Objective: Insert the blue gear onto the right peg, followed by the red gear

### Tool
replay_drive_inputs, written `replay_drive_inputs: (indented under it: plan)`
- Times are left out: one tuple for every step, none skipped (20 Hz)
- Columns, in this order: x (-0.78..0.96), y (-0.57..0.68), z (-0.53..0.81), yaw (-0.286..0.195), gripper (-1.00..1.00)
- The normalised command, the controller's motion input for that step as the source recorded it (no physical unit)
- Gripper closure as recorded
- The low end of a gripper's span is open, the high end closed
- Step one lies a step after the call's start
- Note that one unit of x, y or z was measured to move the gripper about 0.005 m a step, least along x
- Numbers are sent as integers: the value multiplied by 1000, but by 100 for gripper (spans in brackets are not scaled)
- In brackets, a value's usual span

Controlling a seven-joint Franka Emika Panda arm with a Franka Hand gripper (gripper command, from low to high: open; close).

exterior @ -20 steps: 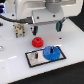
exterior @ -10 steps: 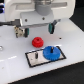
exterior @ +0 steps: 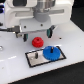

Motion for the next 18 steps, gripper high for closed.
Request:
replay_drive_inputs:
  plan:
    - [-128,-4,-321,0,-100]
    - [-110,-5,-314,0,-100]
    - [-144,-3,-304,0,-100]
    - [-111,-2,-304,0,-100]
    - [-58,-9,-296,0,-100]
    - [-29,-5,-285,0,-100]
    - [-15,-3,-284,0,-100]
    - [0,-9,0,0,-100]
    - [0,-17,0,0,-100]
    - [-66,-4,-233,0,-100]
    - [-165,5,-223,0,-100]
    - [-159,-6,-201,0,100]
    - [-153,4,-218,0,100]
    - [-154,4,-220,0,100]
    - [-164,6,-181,0,100]
    - [-171,3,-133,0,100]
    - [-173,6,-128,0,100]
    - [-182,8,-106,0,100]
